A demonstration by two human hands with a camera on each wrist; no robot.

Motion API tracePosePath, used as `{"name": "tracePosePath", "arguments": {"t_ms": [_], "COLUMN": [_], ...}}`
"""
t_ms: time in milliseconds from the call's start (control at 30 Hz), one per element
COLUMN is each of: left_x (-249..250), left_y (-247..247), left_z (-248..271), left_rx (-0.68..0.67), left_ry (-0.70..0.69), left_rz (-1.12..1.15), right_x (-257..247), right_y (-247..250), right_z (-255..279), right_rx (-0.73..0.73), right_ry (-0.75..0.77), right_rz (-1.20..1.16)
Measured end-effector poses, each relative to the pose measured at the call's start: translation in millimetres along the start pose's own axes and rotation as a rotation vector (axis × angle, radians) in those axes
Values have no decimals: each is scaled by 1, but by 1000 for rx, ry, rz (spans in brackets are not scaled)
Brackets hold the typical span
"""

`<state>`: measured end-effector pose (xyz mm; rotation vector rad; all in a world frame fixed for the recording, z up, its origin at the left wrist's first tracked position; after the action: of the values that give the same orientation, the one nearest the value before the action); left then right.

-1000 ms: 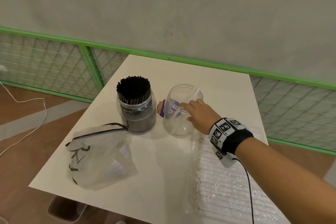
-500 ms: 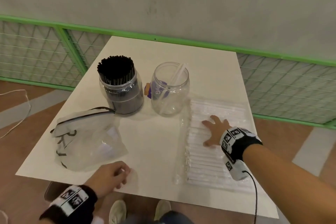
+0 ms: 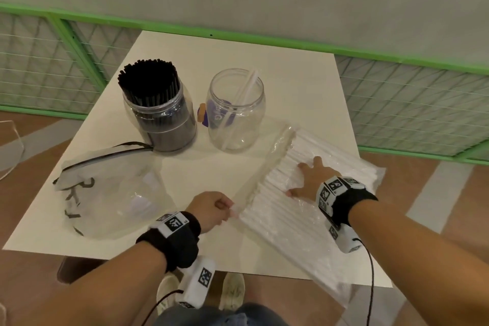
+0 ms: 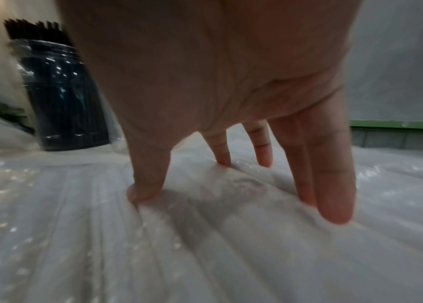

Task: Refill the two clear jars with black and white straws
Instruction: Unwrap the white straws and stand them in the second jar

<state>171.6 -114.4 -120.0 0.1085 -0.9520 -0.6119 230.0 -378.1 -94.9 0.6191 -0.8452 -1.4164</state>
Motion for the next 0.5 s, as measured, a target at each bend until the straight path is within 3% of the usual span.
{"name": "tracePosePath", "arguments": {"t_ms": [67, 133, 200, 300, 500], "left_x": [11, 20, 31, 51, 72], "left_y": [17, 34, 47, 56, 72], "left_z": [5, 8, 12, 23, 40], "left_rx": [71, 161, 233, 268, 307], "left_ry": [-69, -114, -153, -234, -334], "left_rz": [-10, -39, -72, -102, -188], "right_x": [-4, -26, -72, -141, -171], "right_y": [5, 23, 45, 67, 90], "right_z": [5, 12, 26, 54, 68], "right_rx": [9, 114, 230, 218, 150], "right_ry": [17, 135, 402, 743, 857], "right_rz": [48, 69, -64, -281, -439]}}
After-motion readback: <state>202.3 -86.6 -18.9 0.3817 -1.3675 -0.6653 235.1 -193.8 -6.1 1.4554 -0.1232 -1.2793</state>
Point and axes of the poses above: each hand's wrist, its own z-axis away from the middle knuckle, its own y-axis out of the back of the hand, x = y × z, the point moved 9 cm from there along -z, towards the middle knuckle, and after that the axes turned 1 degree about z, right-handed, at the moved point
